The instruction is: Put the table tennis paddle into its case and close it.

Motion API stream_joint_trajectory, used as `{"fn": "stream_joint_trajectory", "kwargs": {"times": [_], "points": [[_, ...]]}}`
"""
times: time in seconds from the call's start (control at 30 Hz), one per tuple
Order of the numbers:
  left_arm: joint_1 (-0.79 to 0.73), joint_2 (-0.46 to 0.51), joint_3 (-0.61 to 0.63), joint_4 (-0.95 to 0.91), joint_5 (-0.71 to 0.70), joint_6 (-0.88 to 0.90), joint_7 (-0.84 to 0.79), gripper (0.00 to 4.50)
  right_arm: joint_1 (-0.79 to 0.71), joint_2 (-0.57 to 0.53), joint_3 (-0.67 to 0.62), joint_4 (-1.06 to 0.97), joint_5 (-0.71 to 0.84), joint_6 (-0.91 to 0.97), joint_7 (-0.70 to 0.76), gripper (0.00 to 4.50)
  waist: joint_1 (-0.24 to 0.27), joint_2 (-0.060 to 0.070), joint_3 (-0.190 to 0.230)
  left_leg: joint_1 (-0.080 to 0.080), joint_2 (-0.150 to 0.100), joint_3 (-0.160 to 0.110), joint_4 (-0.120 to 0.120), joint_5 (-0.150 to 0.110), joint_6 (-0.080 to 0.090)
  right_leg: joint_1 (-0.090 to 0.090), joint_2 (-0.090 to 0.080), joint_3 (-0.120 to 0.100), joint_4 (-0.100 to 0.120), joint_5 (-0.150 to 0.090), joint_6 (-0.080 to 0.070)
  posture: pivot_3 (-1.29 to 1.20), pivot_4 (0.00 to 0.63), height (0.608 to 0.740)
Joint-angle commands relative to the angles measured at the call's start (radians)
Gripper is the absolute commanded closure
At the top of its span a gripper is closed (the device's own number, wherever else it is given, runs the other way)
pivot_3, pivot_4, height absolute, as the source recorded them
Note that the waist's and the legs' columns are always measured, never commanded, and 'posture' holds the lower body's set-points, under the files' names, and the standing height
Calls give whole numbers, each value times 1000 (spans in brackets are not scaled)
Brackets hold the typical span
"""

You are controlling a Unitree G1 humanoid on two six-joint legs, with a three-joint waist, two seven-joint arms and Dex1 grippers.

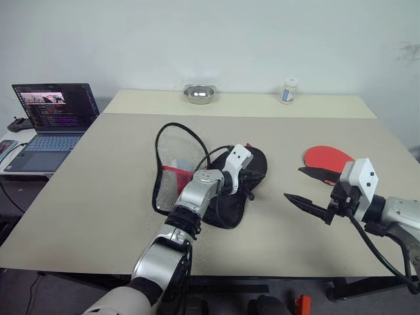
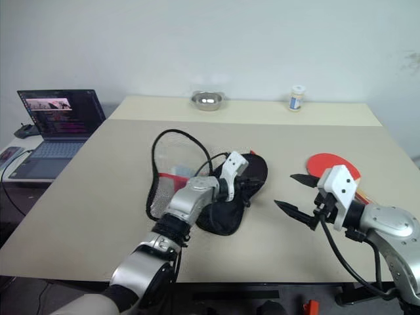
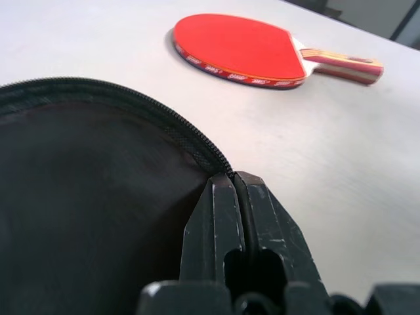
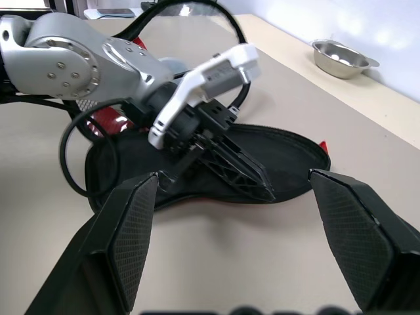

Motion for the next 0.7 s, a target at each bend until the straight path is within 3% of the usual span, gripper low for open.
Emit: {"fn": "stream_joint_trajectory", "kwargs": {"times": [0.03,0.17,0.4,0.57,0.7], "points": [[-61,-21,20,60,10,-70,34,4296,-7,-16,-40,-23,-3,-16,-2,507,0,0,0,0,0,0,0,0,0,0,0,0,0,0,0,0,150,740],[-61,-15,31,48,-3,-89,4,3202,-11,-14,-42,-23,5,-5,-13,507,-1,0,0,0,0,0,-1,0,0,0,0,0,-1,0,0,0,150,740],[3,75,43,-159,-40,20,-63,696,-12,-1,-53,-16,33,44,-51,507,-5,0,0,0,0,0,0,0,0,-1,0,0,0,0,0,0,150,740],[33,210,103,-326,-81,99,-92,696,-32,36,-63,-24,108,180,-151,507,-6,0,0,0,1,0,0,0,0,-1,0,1,0,0,0,0,150,740],[46,327,148,-444,-162,162,-184,696,-54,65,-12,-17,81,267,-256,507,-6,0,0,0,1,0,0,0,-1,-1,0,2,1,0,0,0,150,740]]}}
